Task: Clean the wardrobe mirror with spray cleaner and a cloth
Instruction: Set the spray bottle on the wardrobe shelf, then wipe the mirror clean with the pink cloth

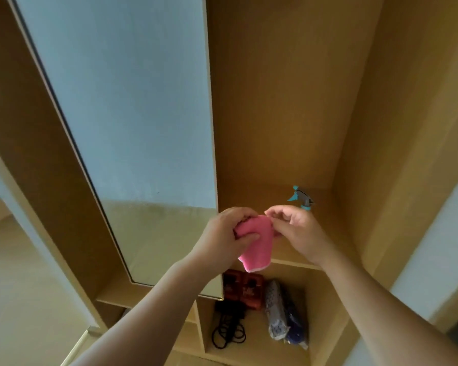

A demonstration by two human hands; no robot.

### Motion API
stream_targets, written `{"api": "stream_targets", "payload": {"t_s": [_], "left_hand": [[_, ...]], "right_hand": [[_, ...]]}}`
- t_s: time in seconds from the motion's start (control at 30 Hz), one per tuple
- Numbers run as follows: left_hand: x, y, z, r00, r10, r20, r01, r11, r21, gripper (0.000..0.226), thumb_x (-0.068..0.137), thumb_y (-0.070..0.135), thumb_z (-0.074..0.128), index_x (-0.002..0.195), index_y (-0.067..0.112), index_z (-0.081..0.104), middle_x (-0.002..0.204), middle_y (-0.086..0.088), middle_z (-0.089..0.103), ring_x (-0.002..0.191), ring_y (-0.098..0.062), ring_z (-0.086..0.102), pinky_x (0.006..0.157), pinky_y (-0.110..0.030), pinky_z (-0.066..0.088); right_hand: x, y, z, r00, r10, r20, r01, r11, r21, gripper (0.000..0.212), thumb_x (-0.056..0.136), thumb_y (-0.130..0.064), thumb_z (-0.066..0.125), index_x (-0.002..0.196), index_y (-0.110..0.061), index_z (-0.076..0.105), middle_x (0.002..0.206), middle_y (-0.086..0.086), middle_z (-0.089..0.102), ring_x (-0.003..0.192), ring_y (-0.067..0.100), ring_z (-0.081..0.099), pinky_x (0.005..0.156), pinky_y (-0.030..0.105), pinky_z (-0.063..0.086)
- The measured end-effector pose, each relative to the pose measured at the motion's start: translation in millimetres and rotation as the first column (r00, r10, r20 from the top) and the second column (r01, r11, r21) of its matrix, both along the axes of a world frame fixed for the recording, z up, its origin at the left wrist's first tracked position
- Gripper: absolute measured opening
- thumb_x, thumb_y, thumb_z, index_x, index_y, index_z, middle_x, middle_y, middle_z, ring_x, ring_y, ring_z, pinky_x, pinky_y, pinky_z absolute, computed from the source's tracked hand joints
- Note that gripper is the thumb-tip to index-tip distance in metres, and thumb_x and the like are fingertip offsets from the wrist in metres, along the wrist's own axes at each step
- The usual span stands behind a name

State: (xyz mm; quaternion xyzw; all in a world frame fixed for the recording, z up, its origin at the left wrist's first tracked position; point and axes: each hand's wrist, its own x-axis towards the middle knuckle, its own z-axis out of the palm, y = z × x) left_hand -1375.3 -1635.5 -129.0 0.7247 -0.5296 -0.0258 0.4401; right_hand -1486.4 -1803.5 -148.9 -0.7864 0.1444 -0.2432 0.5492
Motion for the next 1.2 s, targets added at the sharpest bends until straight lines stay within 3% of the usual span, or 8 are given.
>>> {"api": "stream_targets", "payload": {"t_s": [0.17, 0.43, 0.6, 0.7, 0.77, 0.93, 1.03, 1.2], "left_hand": [[25.2, 92.7, 7.8, 0.998, 0.057, 0.005, -0.057, 0.998, -0.032, 0.03, 0.083, 0.019, 0.071, 0.111, 0.028, 0.065, 0.096, 0.028, 0.057, 0.091, 0.012, 0.053, 0.07, -0.003, 0.043], [49.3, 209.4, 14.2, 0.996, 0.066, -0.064, -0.068, 0.997, -0.029, 0.037, 0.081, 0.024, 0.074, 0.114, 0.033, 0.059, 0.102, 0.018, 0.06, 0.091, -0.004, 0.058, 0.07, -0.012, 0.048], [71.1, 248.0, 35.0, 0.966, -0.074, -0.247, 0.073, 0.997, -0.015, 0.039, 0.083, 0.044, 0.069, 0.119, 0.035, 0.057, 0.102, 0.01, 0.066, 0.089, -0.005, 0.066, 0.073, -0.024, 0.058], [90.1, 251.5, 54.0, 0.979, -0.042, -0.201, 0.025, 0.996, -0.085, 0.029, 0.094, 0.039, 0.056, 0.122, 0.033, 0.057, 0.104, 0.015, 0.065, 0.095, 0.002, 0.062, 0.076, -0.018, 0.049], [101.7, 245.8, 68.2, 0.99, -0.056, -0.131, 0.047, 0.996, -0.069, 0.033, 0.094, 0.033, 0.057, 0.127, 0.033, 0.053, 0.12, 0.016, 0.06, 0.112, 0.0, 0.055, 0.092, -0.021, 0.045], [118.2, 223.2, 107.4, 0.974, -0.215, -0.07, 0.22, 0.973, 0.066, 0.051, 0.089, 0.023, 0.064, 0.132, 0.043, 0.046, 0.129, 0.02, 0.057, 0.124, 0.002, 0.048, 0.106, -0.028, 0.037], [126.0, 212.3, 124.1, 0.981, -0.194, -0.01, 0.194, 0.973, 0.122, 0.037, 0.089, 0.027, 0.061, 0.124, 0.034, 0.056, 0.111, 0.014, 0.066, 0.106, -0.004, 0.061, 0.097, -0.038, 0.049], [144.5, 203.7, 142.8, 0.995, -0.095, 0.007, 0.094, 0.995, 0.027, 0.033, 0.087, 0.017, 0.068, 0.114, 0.033, 0.057, 0.096, 0.006, 0.065, 0.087, -0.012, 0.065, 0.078, -0.034, 0.057]], "right_hand": [[19.7, 99.4, 14.3, 0.995, 0.099, 0.011, -0.1, 0.988, 0.122, 0.039, 0.086, -0.052, 0.058, 0.099, -0.018, 0.072, 0.091, 0.011, 0.072, 0.088, 0.028, 0.069, 0.081, 0.042, 0.059], [57.4, 228.9, 30.6, 0.985, 0.137, 0.104, -0.149, 0.981, 0.124, 0.026, 0.09, -0.01, 0.064, 0.115, -0.015, 0.064, 0.101, 0.006, 0.071, 0.1, 0.02, 0.066, 0.081, 0.025, 0.055], [65.1, 247.9, 69.3, 0.983, 0.166, 0.078, -0.166, 0.986, -0.015, 0.022, 0.093, -0.018, 0.061, 0.106, -0.036, 0.067, 0.101, -0.004, 0.069, 0.096, 0.022, 0.064, 0.077, 0.035, 0.058], [67.7, 245.9, 99.8, 0.973, 0.227, 0.048, -0.223, 0.971, -0.085, 0.028, 0.086, -0.023, 0.062, 0.109, -0.038, 0.066, 0.101, -0.005, 0.069, 0.093, 0.022, 0.064, 0.073, 0.031, 0.055], [71.1, 243.7, 119.5, 0.959, 0.284, 0.0, -0.28, 0.946, -0.162, 0.031, 0.085, -0.023, 0.063, 0.11, -0.04, 0.065, 0.101, -0.005, 0.069, 0.092, 0.019, 0.065, 0.072, 0.028, 0.054], [81.3, 235.0, 162.6, 0.933, 0.34, -0.12, -0.36, 0.849, -0.387, 0.027, 0.087, -0.018, 0.063, 0.107, -0.037, 0.062, 0.102, -0.005, 0.069, 0.093, 0.022, 0.066, 0.081, 0.042, 0.058], [84.7, 225.1, 180.8, 0.933, 0.333, -0.138, -0.357, 0.805, -0.474, 0.024, 0.087, -0.014, 0.062, 0.101, -0.033, 0.059, 0.095, -0.009, 0.067, 0.086, 0.02, 0.065, 0.078, 0.04, 0.055], [95.2, 204.4, 202.6, 0.956, 0.211, -0.206, -0.292, 0.768, -0.571, 0.031, 0.085, -0.014, 0.067, 0.099, -0.039, 0.055, 0.093, -0.019, 0.065, 0.086, 0.007, 0.066, 0.077, 0.036, 0.058]]}}
